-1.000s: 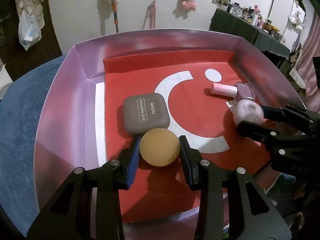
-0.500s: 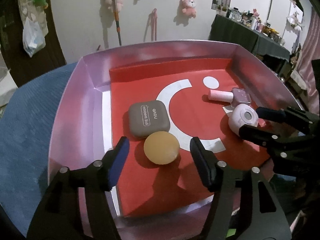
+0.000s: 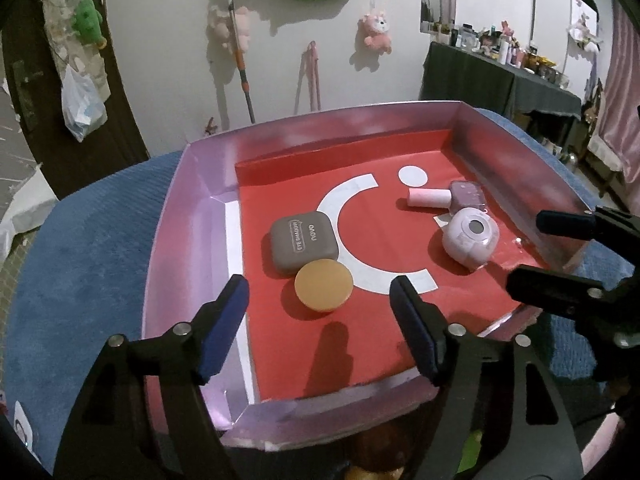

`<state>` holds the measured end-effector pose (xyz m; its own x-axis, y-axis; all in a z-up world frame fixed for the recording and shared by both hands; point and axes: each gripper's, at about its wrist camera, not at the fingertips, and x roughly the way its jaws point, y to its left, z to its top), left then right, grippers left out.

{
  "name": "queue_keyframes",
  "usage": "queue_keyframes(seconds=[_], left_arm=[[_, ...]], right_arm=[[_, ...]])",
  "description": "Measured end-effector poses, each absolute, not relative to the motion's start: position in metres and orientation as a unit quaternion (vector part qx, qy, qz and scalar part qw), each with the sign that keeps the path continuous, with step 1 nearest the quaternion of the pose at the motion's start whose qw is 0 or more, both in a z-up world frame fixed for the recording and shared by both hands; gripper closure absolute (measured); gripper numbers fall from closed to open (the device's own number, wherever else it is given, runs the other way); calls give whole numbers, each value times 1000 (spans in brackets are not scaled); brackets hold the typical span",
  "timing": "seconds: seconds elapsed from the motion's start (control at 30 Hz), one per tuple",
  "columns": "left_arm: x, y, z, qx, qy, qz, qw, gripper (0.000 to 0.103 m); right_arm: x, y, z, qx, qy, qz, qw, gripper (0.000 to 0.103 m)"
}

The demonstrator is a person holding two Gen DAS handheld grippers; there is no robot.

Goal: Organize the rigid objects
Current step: 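Open both grippers and withdraw them toward the remaining items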

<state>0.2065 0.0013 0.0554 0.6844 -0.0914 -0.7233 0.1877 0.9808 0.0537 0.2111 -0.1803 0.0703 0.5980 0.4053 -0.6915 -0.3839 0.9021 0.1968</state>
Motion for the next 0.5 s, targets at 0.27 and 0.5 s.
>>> queue_keyframes(seconds=[0.27,0.5], left_arm=[[184,7,66,46,375,-81,922,30],[165,13,71,27,366,-80,927,22]], right_arm=[[183,-196,84,46,362,234,901,0],[161,-200,88,54,358,245,899,0]])
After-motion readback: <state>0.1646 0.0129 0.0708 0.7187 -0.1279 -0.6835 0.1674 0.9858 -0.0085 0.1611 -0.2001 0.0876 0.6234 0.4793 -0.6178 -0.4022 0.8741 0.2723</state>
